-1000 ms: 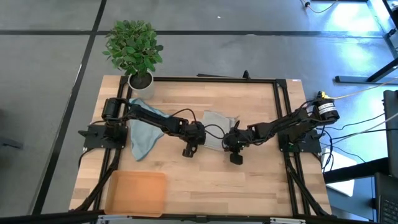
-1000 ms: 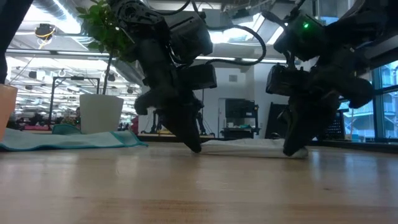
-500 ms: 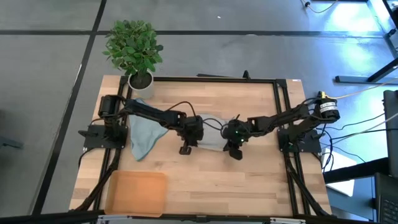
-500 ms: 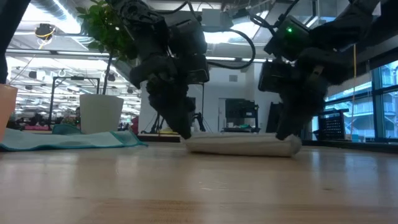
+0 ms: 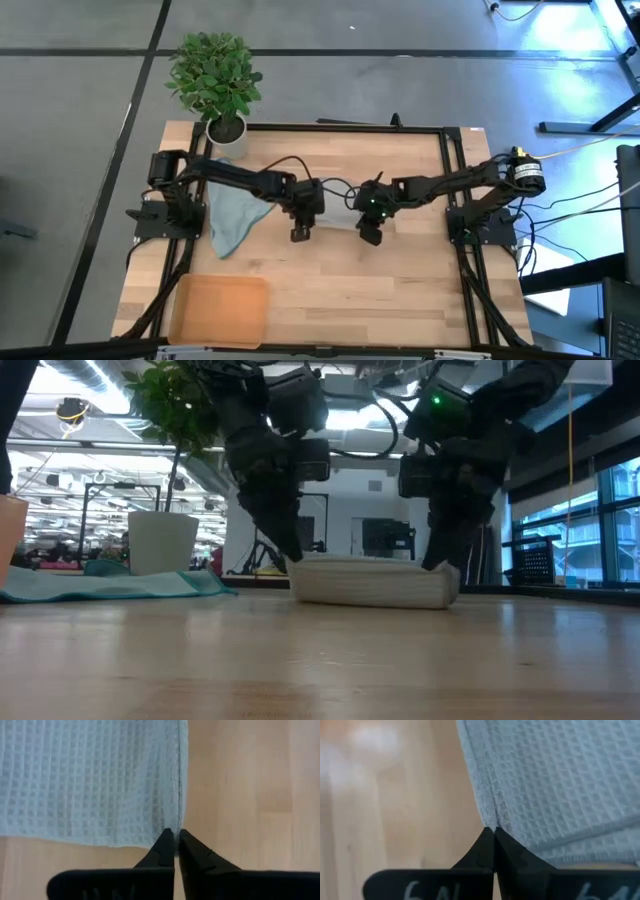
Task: Roll microfiber towels into tight, uniform cylinder then place into a basket
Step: Roll the gray microfiber towel
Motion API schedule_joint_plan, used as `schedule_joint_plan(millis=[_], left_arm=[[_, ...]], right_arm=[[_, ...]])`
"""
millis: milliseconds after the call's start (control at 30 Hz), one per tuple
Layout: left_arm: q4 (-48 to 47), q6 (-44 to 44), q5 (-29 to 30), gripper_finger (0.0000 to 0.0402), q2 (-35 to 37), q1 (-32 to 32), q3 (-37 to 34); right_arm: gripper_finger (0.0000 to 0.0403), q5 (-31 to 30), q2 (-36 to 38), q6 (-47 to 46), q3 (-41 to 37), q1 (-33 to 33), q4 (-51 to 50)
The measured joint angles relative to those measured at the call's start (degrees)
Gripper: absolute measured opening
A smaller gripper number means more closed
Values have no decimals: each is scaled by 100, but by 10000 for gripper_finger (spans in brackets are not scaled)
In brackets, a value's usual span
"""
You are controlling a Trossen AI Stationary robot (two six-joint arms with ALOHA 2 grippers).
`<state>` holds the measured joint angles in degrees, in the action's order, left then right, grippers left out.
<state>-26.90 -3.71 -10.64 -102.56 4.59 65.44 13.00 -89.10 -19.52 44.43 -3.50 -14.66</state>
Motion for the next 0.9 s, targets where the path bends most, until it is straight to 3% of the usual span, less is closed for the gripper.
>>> schedule_joint_plan(millis=[400,900], left_arm=[[-299,-960,-94,0,-33,366,25],[39,-1323,-91,0,-358,882,31]], right_arm=[[0,-826,-1,89,315,-238,-167],[0,-808,-217,652,301,-912,-118]])
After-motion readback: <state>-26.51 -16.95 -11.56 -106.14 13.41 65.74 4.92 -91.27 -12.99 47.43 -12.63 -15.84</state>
